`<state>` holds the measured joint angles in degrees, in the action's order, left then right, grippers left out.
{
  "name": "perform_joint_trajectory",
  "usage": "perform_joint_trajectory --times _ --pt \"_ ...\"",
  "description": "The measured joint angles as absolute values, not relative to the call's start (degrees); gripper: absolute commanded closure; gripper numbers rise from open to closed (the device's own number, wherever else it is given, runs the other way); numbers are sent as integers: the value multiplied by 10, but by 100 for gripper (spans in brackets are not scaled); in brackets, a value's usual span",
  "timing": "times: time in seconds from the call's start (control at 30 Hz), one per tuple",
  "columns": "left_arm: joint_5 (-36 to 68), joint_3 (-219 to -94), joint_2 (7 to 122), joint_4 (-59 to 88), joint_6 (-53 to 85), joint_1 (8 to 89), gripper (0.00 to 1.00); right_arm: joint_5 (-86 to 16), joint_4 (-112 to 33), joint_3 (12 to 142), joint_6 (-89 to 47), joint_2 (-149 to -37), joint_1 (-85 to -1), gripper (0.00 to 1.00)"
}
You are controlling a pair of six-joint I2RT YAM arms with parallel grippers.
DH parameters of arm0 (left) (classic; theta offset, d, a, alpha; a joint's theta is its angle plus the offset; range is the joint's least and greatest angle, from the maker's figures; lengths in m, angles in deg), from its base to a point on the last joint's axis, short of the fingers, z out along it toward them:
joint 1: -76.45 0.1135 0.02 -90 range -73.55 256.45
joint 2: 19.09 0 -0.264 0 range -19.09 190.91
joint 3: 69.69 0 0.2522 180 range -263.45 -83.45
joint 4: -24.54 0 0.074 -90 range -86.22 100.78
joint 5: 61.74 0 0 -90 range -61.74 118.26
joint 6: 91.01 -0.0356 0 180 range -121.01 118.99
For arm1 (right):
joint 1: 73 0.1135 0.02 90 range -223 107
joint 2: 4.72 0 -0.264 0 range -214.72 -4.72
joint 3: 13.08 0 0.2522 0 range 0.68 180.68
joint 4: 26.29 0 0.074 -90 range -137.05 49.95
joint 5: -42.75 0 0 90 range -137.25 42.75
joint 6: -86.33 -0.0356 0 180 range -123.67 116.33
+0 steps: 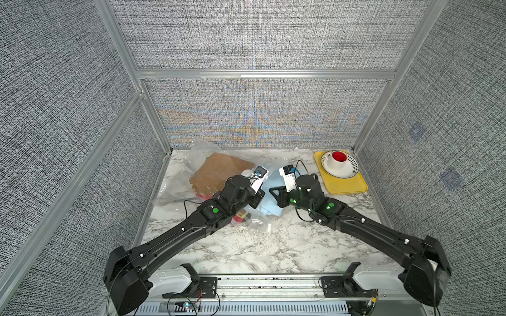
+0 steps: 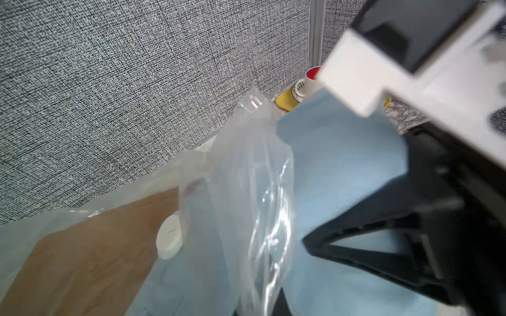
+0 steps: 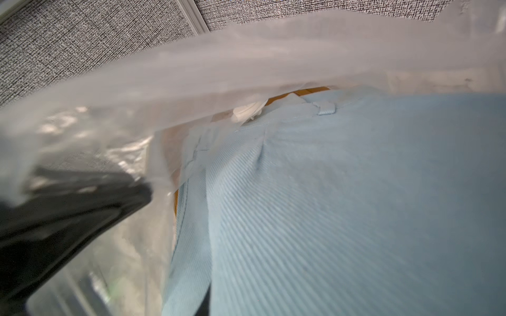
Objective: Take the trousers out of the vacuum bag
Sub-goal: Take out the trousers from the vacuum bag, then place the trousers at the center of the board.
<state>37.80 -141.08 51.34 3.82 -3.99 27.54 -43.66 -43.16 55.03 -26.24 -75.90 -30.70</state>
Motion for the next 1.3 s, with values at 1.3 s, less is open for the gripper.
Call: perform_joint_trajectory --times 1.3 --pt "495 -1441 419 -130 103 412 100 -374 -599 610 -234 -613 -603 100"
